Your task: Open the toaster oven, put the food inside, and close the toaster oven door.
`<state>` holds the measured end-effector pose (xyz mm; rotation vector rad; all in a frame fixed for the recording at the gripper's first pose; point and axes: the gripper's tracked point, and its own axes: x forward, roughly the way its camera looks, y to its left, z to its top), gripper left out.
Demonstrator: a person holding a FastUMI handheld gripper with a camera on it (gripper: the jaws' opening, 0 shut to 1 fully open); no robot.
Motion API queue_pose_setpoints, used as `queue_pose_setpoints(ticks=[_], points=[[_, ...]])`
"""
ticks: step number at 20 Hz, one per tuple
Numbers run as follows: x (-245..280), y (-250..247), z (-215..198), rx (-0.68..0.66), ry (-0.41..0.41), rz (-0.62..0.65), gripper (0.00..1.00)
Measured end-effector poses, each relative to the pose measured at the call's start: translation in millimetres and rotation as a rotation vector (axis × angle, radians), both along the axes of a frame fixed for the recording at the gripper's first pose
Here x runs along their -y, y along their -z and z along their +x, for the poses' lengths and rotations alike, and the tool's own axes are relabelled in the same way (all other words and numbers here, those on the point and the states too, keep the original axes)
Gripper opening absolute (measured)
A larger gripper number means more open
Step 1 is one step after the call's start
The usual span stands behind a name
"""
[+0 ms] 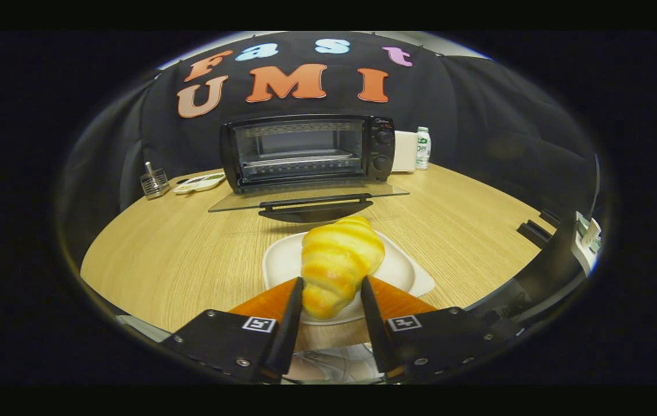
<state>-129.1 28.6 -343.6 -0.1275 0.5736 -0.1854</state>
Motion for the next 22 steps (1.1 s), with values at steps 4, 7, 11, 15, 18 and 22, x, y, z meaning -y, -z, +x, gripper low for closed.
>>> queue_pose_setpoints(ticks=[4, 7, 11, 15, 18, 22], points=[[1, -21, 0, 0.05, -0.014, 0.02, 0.37], [-3, -46, 4, 0.097, -0.03, 0.062, 0.37], [-16, -81, 20, 0.168, -0.076, 0.155, 0.37], [-33, -104, 50, 0.215, -0.117, 0.29, 0.37], [-40, -112, 79, 0.23, -0.113, 0.419, 0.37], [-45, -118, 127, 0.262, -0.095, 0.577, 0.37]])
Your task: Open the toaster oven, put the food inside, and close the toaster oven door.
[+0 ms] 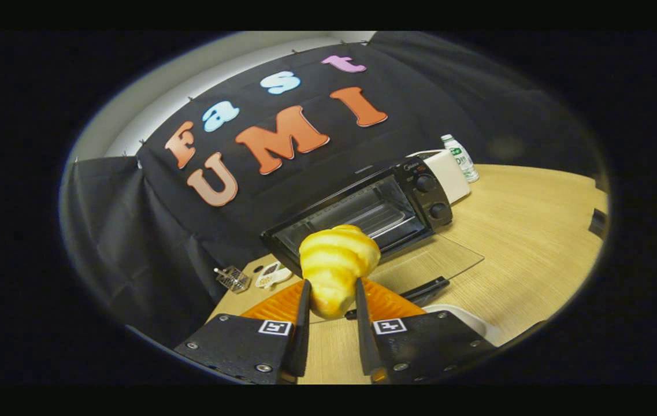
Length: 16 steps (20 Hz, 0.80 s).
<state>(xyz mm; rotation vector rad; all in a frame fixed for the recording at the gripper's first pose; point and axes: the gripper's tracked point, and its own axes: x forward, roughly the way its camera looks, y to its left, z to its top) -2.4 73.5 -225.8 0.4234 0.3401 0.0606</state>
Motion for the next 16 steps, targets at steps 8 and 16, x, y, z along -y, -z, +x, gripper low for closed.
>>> queue_pose_setpoints(ticks=[8, 16], points=[[-12, 20, 69, -0.035, 0.012, 0.158, 0.37], [-28, 35, 123, -0.061, 0.019, 0.21, 0.37]])
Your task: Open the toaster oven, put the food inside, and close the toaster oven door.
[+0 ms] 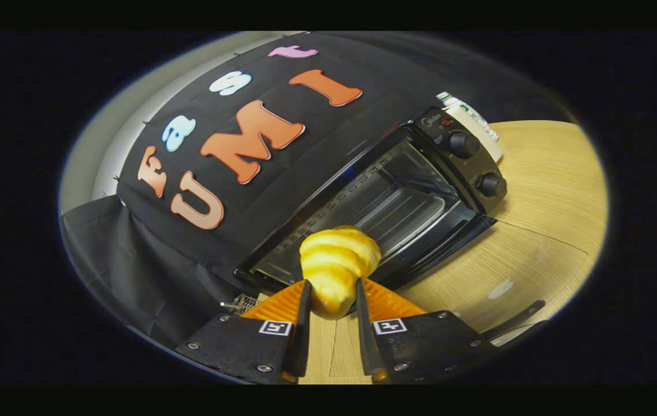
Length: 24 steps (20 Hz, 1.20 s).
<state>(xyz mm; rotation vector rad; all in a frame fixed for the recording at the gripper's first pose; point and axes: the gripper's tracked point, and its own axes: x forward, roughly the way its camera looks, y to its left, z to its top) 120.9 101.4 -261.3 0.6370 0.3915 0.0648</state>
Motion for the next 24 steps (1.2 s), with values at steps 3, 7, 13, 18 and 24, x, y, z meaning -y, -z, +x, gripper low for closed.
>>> queue_pose_setpoints(ticks=[3, 7, 13, 18, 24], points=[[-3, 0, 22, 0.008, -0.001, 0.018, 0.37], [-4, 6, 49, -0.011, 0.009, 0.006, 0.37], [-6, 18, 72, -0.015, 0.01, 0.014, 0.44], [-7, 14, 67, -0.009, 0.011, -0.013, 0.58], [-11, -4, 29, 0.029, 0.0, -0.086, 0.97]])
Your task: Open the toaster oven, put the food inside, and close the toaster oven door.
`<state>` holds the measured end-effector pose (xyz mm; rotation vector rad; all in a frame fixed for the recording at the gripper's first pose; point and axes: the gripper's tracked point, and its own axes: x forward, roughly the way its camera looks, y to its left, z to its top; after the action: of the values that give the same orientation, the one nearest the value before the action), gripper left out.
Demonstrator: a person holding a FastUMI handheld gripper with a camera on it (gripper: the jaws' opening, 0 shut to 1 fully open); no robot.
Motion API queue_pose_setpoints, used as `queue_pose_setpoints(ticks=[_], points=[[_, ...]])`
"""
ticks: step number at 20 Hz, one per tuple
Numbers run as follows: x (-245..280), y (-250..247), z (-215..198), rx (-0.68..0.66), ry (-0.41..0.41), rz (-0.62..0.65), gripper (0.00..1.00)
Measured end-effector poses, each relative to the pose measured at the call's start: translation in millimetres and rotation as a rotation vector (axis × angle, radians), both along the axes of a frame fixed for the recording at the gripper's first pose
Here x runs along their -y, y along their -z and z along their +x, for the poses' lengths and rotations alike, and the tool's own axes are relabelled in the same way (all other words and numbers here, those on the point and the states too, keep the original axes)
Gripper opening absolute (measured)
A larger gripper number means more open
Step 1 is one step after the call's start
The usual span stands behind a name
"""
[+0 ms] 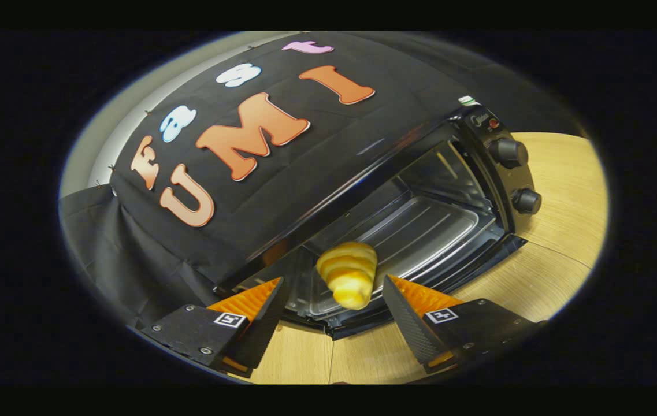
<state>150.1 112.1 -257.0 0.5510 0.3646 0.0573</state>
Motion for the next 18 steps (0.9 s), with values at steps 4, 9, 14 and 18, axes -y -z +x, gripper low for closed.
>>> queue_pose_setpoints(ticks=[4, 9, 14, 18], points=[[-2, -17, -44, 0.031, -0.031, -0.06, 0.98], [2, -24, -107, 0.067, -0.074, -0.212, 0.98], [33, -18, -157, 0.081, -0.058, -0.389, 0.98], [50, -4, -186, 0.06, -0.07, -0.503, 0.98]])
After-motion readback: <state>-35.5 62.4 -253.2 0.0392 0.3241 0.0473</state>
